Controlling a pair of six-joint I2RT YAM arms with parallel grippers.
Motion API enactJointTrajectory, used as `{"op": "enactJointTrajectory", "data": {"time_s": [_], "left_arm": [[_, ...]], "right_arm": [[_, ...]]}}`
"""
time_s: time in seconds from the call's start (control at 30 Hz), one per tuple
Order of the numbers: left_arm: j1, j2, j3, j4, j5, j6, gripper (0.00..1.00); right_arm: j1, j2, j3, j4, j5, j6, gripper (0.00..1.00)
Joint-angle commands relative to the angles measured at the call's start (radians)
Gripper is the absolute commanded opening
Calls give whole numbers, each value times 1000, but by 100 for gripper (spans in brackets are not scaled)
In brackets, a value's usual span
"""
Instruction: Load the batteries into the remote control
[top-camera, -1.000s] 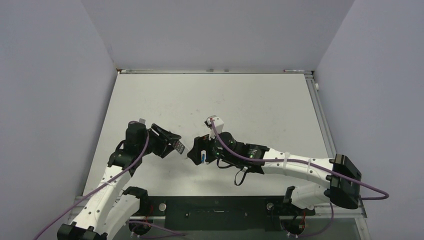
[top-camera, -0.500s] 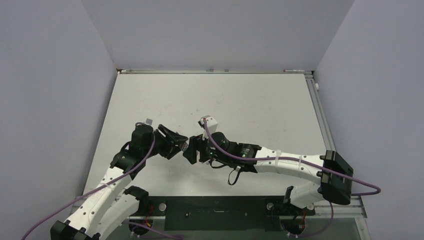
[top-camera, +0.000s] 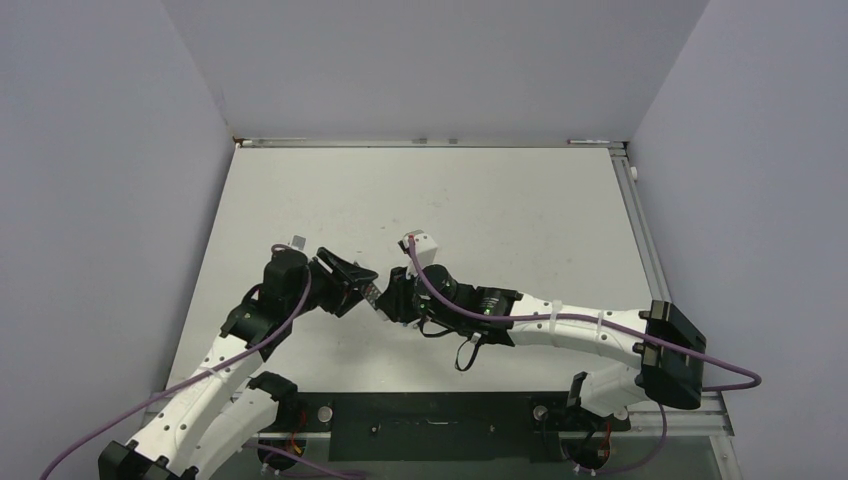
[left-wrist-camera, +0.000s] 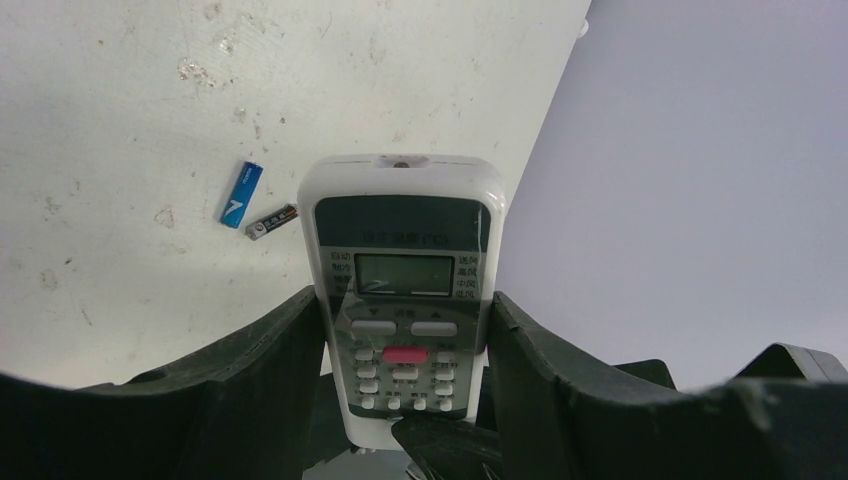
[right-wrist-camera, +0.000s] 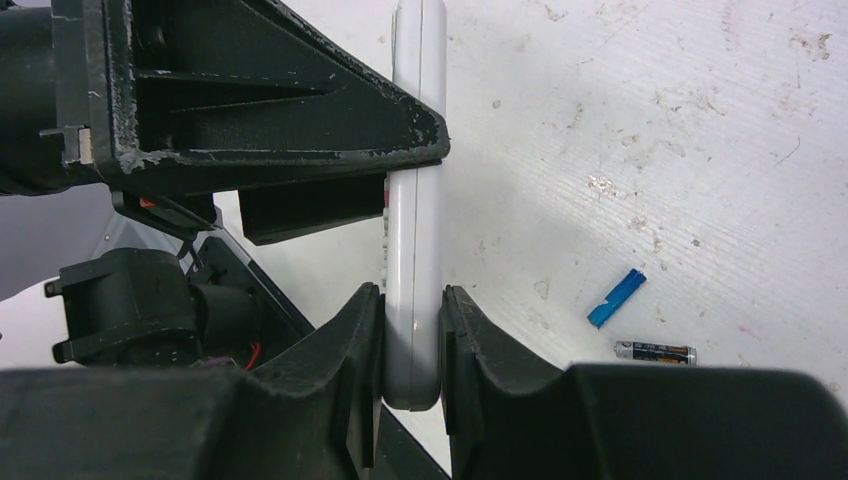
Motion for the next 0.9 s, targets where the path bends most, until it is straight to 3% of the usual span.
{"op": "enactJointTrajectory", "data": {"time_s": [0.0, 0.03, 0.2, 0.33, 0.43, 0.57, 0.87], "left_arm": [[-17, -3, 10, 83, 20, -40, 0], [-18, -1, 9, 87, 27, -42, 3], [-21, 6, 12, 91, 55, -31, 42], [-31, 18, 24, 89, 77, -12, 64], [-35, 39, 40, 80, 115, 18, 71], [-35, 49, 50, 79, 168, 45, 88], [-35, 111, 103, 83, 327, 120, 93]], "right_arm": [[18, -3, 38, 45, 17, -23, 8], [19, -7, 35, 45, 21, -27, 8], [20, -35, 15, 38, 39, -62, 8], [20, -56, 7, -13, 63, -117, 8], [20, -75, 3, -57, 90, -183, 8], [21, -113, -7, -121, 138, -282, 8], [92, -285, -124, -165, 283, -596, 8]]}}
